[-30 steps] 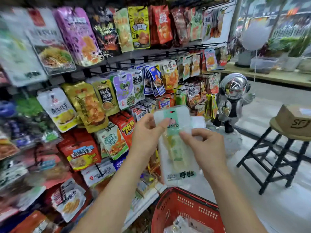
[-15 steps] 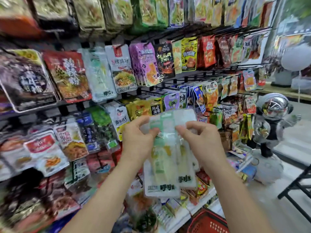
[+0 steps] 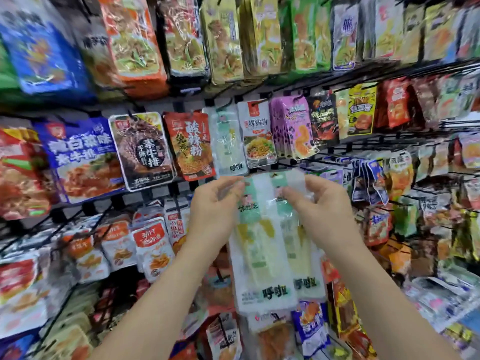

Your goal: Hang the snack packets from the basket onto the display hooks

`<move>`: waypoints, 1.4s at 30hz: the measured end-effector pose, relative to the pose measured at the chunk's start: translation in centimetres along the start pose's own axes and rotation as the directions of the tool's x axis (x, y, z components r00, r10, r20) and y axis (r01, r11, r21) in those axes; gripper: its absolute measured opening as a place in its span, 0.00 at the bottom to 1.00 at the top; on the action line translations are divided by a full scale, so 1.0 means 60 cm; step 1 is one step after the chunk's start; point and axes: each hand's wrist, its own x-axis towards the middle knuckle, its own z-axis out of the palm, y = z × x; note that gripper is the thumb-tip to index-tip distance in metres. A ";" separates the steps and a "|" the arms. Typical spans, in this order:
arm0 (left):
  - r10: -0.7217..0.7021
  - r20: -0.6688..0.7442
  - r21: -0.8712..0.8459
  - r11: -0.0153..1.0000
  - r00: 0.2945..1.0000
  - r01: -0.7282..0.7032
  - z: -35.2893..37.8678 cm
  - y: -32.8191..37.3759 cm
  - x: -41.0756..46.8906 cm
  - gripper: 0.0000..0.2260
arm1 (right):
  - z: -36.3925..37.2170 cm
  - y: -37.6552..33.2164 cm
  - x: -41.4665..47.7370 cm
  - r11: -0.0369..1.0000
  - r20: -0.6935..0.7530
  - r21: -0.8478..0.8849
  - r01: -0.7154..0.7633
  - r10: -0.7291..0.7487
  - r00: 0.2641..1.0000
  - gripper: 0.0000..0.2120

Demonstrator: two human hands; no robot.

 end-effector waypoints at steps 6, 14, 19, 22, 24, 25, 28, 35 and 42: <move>0.081 -0.092 0.093 0.993 0.992 -0.073 -0.032 0.025 0.062 0.03 | 0.007 -0.030 0.057 0.935 0.065 -0.231 0.270 -0.262 0.963 0.17; 0.300 -0.214 0.228 0.941 0.930 -0.251 0.015 0.078 0.198 0.07 | 0.021 -0.012 0.166 0.905 0.135 -0.145 0.399 -0.382 0.914 0.09; 0.307 -0.282 0.234 0.941 0.909 -0.245 0.038 0.082 0.272 0.05 | 0.023 0.005 0.225 0.933 0.109 -0.022 0.359 -0.355 0.928 0.07; 0.312 -0.285 0.300 0.927 0.906 -0.225 0.040 0.067 0.291 0.07 | 0.018 0.017 0.245 0.939 0.133 0.018 0.344 -0.343 0.930 0.07; 0.328 -0.274 0.359 0.907 0.904 -0.220 0.040 0.057 0.298 0.09 | 0.017 0.022 0.256 0.940 0.140 0.029 0.340 -0.341 0.930 0.07; 0.333 -0.263 0.386 0.896 0.905 -0.218 0.039 0.054 0.301 0.10 | 0.016 0.024 0.261 0.940 0.140 0.033 0.339 -0.340 0.930 0.07; 0.298 -0.239 0.411 0.893 0.924 -0.181 0.038 0.039 0.312 0.12 | 0.015 0.027 0.272 0.944 0.128 0.049 0.326 -0.329 0.935 0.06; 0.290 -0.106 0.708 0.694 0.951 -0.132 0.032 0.019 0.342 0.19 | -0.002 0.037 0.287 0.948 0.098 0.064 0.311 -0.316 0.944 0.05; 0.622 0.029 0.913 0.303 0.783 -0.274 0.030 -0.018 0.293 0.28 | -0.004 0.042 0.292 0.939 0.058 0.256 0.232 -0.254 0.965 0.09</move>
